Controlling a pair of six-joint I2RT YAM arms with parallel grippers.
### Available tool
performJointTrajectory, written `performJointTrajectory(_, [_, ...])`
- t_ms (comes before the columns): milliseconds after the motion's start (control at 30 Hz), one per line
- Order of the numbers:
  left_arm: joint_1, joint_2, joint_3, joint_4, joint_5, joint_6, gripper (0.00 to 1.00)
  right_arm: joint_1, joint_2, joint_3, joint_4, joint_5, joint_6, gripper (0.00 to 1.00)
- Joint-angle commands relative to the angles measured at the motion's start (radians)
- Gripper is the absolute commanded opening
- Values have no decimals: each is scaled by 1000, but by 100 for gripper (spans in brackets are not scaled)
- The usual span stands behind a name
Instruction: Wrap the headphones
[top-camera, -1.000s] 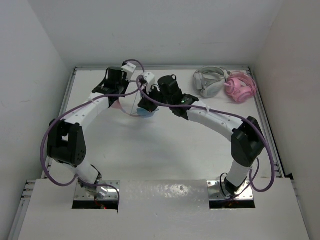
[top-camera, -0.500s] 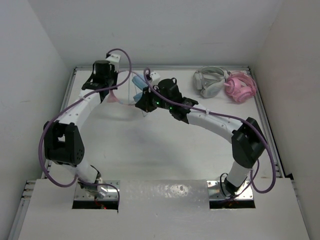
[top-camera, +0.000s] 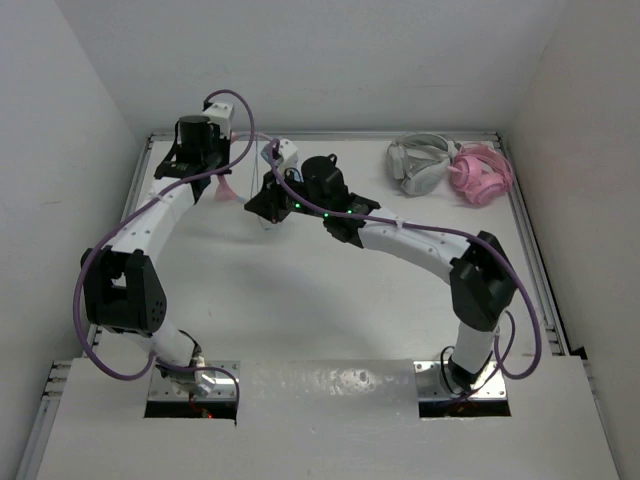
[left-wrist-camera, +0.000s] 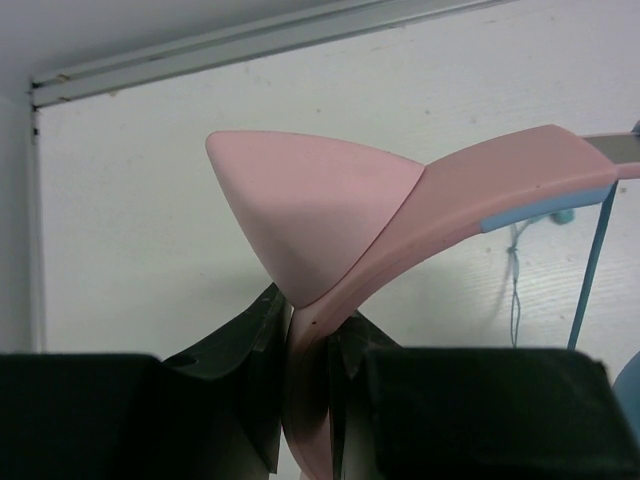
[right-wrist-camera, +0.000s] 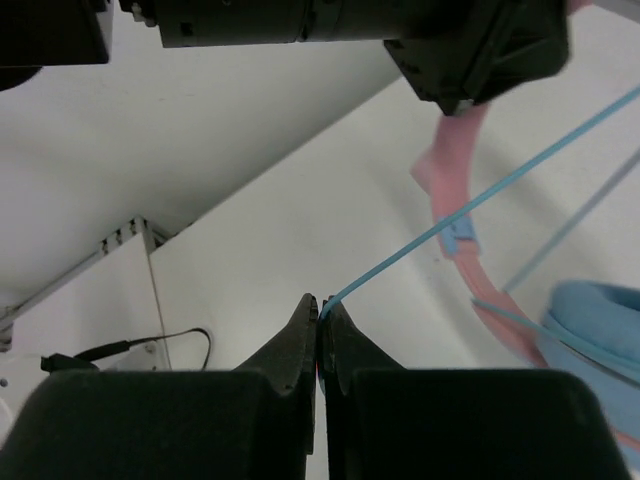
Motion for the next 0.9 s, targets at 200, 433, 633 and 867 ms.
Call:
performJointTrajectory(200, [74, -42, 110, 26, 233, -219, 0, 37, 153, 21, 93, 56, -76, 20])
performJointTrajectory(433, [76, -68, 141, -35, 330, -213, 0, 37, 91, -238, 277, 29, -370, 70])
performJointTrajectory(633, [74, -108, 219, -136, 353, -156, 0, 32, 74, -525, 694, 145, -591, 99])
performJointTrajectory(867, [62, -140, 262, -202, 325, -91, 0, 3, 313, -417, 945, 83, -627, 99])
